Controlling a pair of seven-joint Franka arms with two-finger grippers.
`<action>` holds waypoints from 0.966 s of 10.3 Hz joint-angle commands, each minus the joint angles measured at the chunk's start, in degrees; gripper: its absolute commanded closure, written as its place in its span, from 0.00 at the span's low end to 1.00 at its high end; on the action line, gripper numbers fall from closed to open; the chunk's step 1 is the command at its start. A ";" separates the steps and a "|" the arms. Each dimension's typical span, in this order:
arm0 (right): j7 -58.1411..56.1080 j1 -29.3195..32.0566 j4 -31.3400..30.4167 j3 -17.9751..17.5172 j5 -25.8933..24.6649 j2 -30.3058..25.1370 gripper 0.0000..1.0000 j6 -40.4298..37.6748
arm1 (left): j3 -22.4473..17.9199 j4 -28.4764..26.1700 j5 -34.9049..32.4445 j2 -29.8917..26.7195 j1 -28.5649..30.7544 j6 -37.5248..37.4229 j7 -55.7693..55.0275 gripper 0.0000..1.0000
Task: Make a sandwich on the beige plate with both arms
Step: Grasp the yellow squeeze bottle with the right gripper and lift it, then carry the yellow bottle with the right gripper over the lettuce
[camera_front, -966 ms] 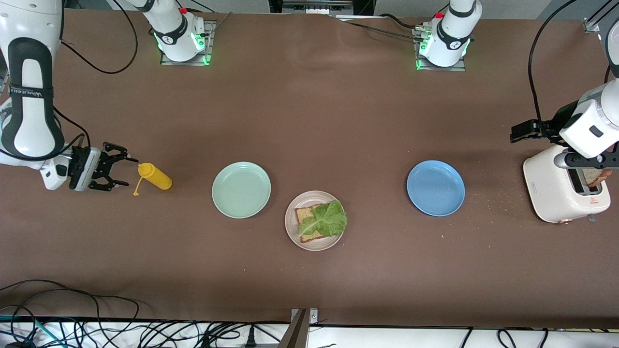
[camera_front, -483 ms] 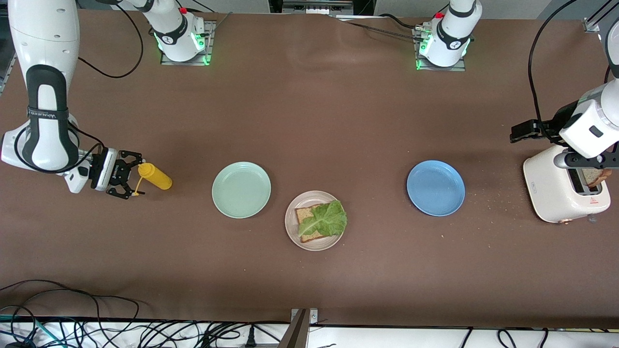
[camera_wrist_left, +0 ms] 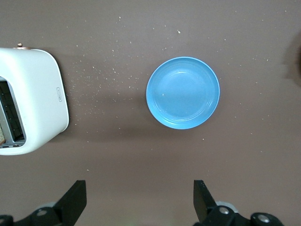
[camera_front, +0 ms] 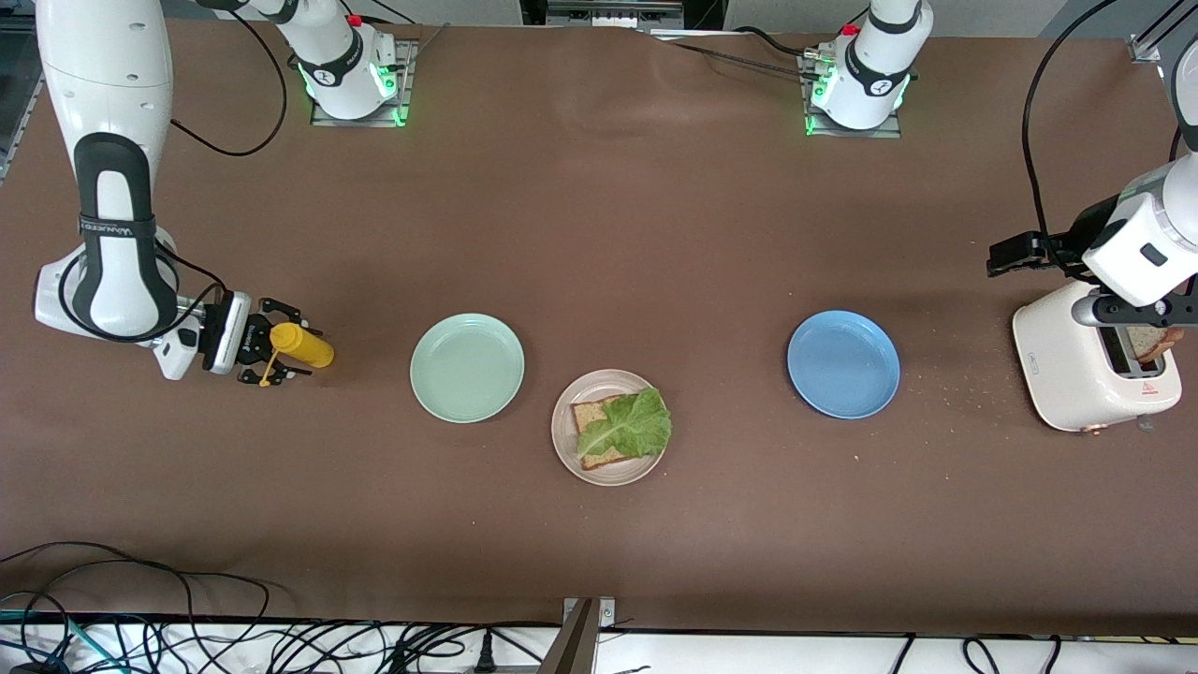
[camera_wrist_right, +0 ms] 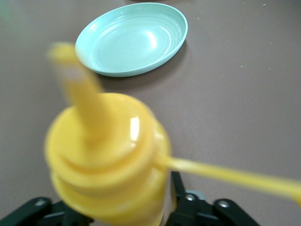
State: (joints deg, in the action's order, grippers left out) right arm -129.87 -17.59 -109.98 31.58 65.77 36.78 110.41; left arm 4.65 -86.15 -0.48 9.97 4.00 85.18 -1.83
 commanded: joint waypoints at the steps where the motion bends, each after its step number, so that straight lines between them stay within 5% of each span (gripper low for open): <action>1: -0.30 -2.44 1.34 0.23 1.56 0.23 1.00 1.99 | -0.08 0.11 -0.14 -0.30 -0.13 0.08 1.13 0.00; 3: 3.63 -7.00 3.89 0.67 0.16 -0.21 1.00 5.32 | -0.08 0.11 -0.14 -0.30 -0.13 0.08 1.04 0.00; 6: 22.22 -15.52 8.89 0.67 -8.69 -0.39 1.00 12.79 | -0.08 0.11 -0.14 -0.30 -0.13 0.08 1.04 0.00; 10: 60.34 -27.21 17.33 0.32 -38.27 0.40 1.00 16.85 | -0.08 0.11 -0.23 -0.30 -0.13 0.08 1.04 0.00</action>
State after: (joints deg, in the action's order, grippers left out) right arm -81.12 -41.46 -95.40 31.40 36.13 36.45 127.08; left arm 4.65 -86.15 -0.48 9.98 3.97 85.20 -1.83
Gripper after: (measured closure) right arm 0.850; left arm 0.000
